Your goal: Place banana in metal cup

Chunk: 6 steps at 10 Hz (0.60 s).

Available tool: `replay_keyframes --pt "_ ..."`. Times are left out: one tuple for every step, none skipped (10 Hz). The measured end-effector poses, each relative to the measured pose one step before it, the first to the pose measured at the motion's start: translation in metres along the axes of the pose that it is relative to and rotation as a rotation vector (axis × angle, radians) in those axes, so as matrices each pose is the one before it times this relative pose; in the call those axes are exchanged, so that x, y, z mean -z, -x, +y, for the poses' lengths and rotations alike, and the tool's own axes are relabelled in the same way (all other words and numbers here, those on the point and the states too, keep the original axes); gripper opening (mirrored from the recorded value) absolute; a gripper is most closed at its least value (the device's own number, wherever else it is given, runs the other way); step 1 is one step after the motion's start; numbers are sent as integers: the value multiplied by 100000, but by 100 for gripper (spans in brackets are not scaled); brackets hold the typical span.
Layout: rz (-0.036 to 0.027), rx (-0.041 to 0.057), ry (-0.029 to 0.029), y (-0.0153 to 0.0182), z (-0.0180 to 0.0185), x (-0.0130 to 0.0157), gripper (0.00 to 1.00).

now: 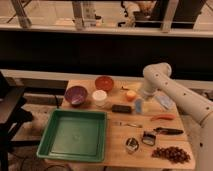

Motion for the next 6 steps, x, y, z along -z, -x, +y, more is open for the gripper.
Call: replay_keyframes --pt "454 -180 -1103 87 -381 492 80" --pt "689 118 -1239 229 -495 657 80" --pt "335 612 -1043 472 -576 330 80" --pt "467 582 -733 230 -390 226 80" --pt "54 567 -997 306 -422 164 80" --pt "188 548 -1003 42 -286 104 80"
